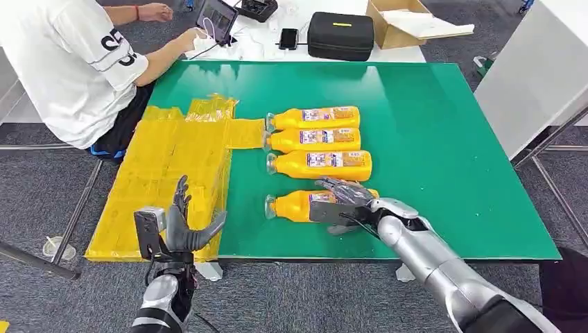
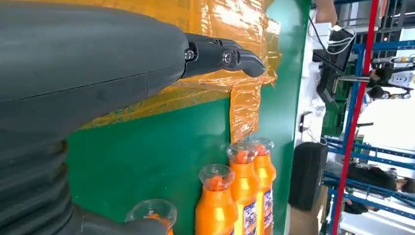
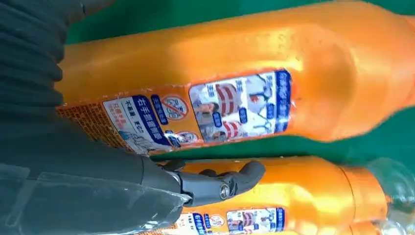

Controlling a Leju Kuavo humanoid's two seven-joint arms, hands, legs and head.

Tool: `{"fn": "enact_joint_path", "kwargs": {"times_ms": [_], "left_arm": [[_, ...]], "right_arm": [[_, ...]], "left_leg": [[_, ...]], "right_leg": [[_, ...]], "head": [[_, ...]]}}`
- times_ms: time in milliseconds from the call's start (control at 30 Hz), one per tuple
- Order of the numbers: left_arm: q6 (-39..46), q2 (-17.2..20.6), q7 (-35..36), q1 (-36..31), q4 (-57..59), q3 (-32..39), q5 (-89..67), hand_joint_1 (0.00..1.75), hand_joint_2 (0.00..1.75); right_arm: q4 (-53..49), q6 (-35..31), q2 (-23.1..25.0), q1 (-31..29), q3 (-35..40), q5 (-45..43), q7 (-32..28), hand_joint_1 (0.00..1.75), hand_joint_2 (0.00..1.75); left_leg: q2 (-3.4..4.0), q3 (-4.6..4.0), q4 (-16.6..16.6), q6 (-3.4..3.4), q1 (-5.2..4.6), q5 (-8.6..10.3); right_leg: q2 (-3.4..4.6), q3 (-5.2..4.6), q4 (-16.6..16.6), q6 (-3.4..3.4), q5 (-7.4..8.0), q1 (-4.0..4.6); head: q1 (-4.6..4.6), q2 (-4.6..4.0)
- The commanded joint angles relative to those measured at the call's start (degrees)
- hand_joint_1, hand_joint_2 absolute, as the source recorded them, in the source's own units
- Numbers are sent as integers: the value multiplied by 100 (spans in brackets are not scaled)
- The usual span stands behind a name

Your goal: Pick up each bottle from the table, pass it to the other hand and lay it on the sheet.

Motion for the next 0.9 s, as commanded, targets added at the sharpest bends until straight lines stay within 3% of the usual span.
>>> {"fn": "enact_joint_path", "kwargs": {"times_ms": [33,67,133,667,900], "left_arm": [[15,101,61,-298,469,-35,2,0,175],[19,98,67,-299,480,-41,3,0,175],[20,95,77,-314,538,-62,5,0,175],[42,96,84,-323,574,-68,9,0,175],[40,94,89,-330,568,-94,38,0,175]], "right_arm": [[780,486,-184,-553,921,-23,94,42,175],[797,539,-186,-563,965,-46,88,138,175],[776,611,-264,-586,1121,-90,98,175,175],[661,653,-403,-588,1250,-217,88,175,175],[120,446,-673,-353,1111,-708,-50,175,175]], "left_leg": [[2,37,-3,5,6,-10],[1,24,-2,3,3,-5],[-3,20,-3,2,2,-3],[-5,36,-3,3,4,-5],[-10,45,-2,6,6,-9]], "right_leg": [[-10,44,-11,-16,-8,11],[-7,27,-6,-10,-5,6],[-9,25,-6,-8,-4,4],[-14,41,-9,-11,-6,7],[-22,54,-11,-14,-11,10]], "head": [[0,0],[0,0],[-2,0],[0,0],[0,0]]}}
